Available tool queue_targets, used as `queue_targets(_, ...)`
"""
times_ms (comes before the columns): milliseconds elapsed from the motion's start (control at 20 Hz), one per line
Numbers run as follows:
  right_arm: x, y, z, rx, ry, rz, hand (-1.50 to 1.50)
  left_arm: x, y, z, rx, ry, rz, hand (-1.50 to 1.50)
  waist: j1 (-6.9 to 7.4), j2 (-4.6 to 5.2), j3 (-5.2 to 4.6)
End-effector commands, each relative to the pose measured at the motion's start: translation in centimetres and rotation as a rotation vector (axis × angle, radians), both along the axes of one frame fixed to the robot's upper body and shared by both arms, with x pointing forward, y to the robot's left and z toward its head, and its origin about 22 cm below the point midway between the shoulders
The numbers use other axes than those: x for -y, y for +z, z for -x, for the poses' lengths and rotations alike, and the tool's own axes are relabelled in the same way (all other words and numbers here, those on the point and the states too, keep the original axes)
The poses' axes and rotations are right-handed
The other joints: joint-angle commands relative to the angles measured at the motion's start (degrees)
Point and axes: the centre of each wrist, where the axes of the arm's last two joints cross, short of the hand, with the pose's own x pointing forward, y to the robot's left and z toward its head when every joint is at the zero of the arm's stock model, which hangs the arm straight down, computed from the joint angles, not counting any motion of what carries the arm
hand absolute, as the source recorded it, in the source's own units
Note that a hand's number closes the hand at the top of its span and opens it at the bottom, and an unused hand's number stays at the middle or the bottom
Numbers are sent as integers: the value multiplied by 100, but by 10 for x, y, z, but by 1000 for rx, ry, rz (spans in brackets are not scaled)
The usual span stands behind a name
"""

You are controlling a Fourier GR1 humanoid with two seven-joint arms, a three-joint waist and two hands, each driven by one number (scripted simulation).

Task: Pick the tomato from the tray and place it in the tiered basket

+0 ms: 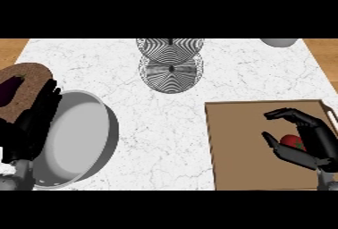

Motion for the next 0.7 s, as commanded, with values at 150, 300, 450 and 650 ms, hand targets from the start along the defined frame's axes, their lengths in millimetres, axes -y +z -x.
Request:
queue_targets(150, 51, 8, 40, 92, -82, 43, -150, 16, -35, -3, -87, -91, 62, 0, 106, 59, -16)
queue_targets(300, 65, 39, 38, 165, -54, 197, -150, 2, -26, 0, -80, -98, 77, 0, 135, 52, -19)
queue_targets(450, 93, 78, 38, 171, -106, 501, -150, 3, -24, 8, -88, -83, 64, 0, 117, 33, -27)
queue_targets(650, 97, 112, 48, 59, -5, 820, -150, 1, -16, 9, -80, -93, 85, 0, 113, 14, -37)
